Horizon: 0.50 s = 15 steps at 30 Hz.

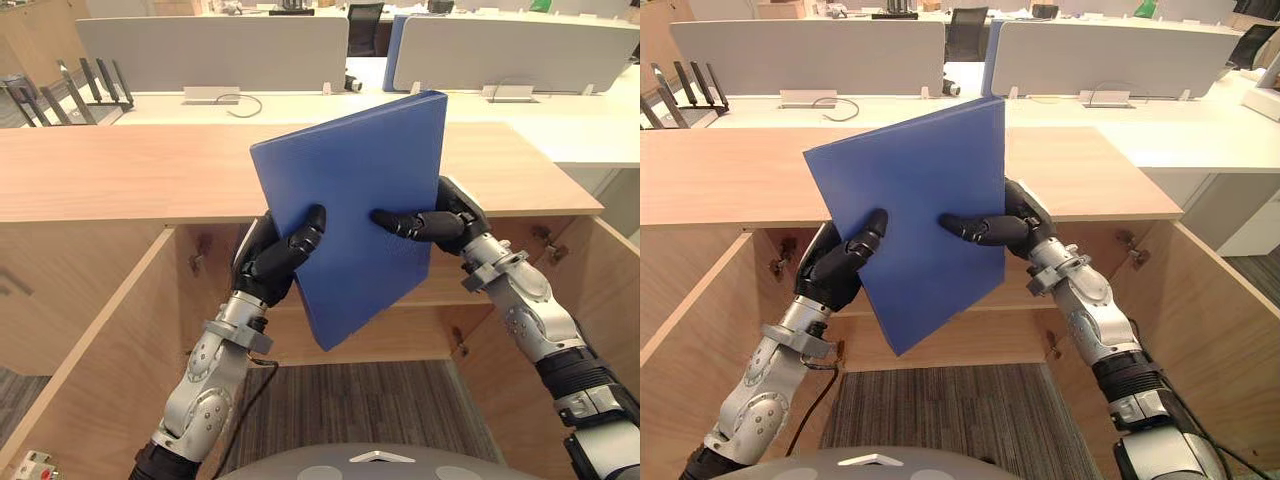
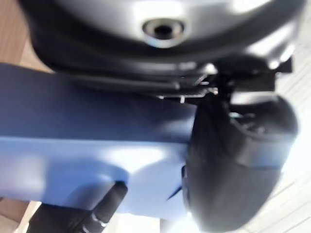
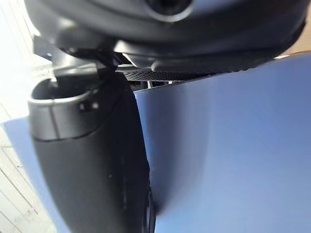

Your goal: Walk over to the cabinet, pick up the folder, carry it to the office cabinet, place the folder inside the office cabinet, then close the office cabinet door

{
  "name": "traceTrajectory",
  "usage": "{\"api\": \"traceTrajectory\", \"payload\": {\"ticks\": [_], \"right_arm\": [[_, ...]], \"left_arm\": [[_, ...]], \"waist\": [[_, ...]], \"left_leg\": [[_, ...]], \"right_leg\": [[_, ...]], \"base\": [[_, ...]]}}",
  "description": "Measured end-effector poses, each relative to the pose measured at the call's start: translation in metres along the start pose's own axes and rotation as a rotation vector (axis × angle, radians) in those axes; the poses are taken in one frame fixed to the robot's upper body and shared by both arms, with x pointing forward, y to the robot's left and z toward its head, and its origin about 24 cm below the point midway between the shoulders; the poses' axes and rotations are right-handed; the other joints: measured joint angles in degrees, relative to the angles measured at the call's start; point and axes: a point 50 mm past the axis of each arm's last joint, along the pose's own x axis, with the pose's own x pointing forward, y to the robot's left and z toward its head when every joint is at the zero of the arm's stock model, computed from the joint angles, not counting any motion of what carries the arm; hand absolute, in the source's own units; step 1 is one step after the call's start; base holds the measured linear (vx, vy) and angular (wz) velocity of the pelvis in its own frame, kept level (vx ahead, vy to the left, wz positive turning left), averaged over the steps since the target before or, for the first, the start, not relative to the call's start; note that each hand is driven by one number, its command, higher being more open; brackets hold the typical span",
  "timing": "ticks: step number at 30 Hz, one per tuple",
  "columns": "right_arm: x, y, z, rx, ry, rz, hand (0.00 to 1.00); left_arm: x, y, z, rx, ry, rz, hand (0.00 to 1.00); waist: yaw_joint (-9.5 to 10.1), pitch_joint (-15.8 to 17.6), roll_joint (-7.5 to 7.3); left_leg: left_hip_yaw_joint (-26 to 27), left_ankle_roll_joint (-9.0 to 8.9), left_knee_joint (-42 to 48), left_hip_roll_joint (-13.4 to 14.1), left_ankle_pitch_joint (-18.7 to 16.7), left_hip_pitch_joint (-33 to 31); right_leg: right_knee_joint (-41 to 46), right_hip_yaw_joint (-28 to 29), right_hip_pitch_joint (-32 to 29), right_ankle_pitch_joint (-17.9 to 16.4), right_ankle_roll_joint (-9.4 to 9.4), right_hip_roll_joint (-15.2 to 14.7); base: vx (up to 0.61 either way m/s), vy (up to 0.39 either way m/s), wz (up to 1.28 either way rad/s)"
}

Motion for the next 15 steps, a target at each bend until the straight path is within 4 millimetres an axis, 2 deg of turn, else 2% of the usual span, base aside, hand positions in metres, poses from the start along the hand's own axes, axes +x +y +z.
{"api": "traceTrajectory", "payload": {"ticks": [4,7,15], "right_arm": [[-0.004,-0.001,-0.005,0.092,0.004,-0.018,0.0],[-0.016,0.0,-0.018,0.162,0.04,-0.045,0.0],[-0.044,0.011,-0.047,0.242,0.162,-0.068,0.0]], "left_arm": [[-0.002,0.001,-0.001,-0.004,0.02,-0.021,0.0],[-0.005,0.006,-0.007,0.004,0.061,-0.041,0.0],[-0.02,0.021,-0.02,0.021,0.163,-0.065,0.0]], "waist": [[0.08,-0.73,-1.05],[0.01,-1.05,-1.42],[0.05,-1.42,-1.46]], "left_leg": [[-0.23,0.08,0.86,-0.09,0.06,-1.44],[-0.53,0.04,1.72,0.02,0.03,-2.26],[-0.56,-0.38,3.37,1.05,-0.21,-4.2]], "right_leg": [[0.0,0.22,-0.96,0.01,0.0,-0.25],[0.0,0.27,-1.11,0.0,-0.01,-0.33],[-0.03,0.56,-2.32,-0.17,-0.26,0.81]], "base": [[-0.08,-0.035,0.01],[-0.09,-0.039,0.03],[-0.05,-0.028,-0.01]]}}
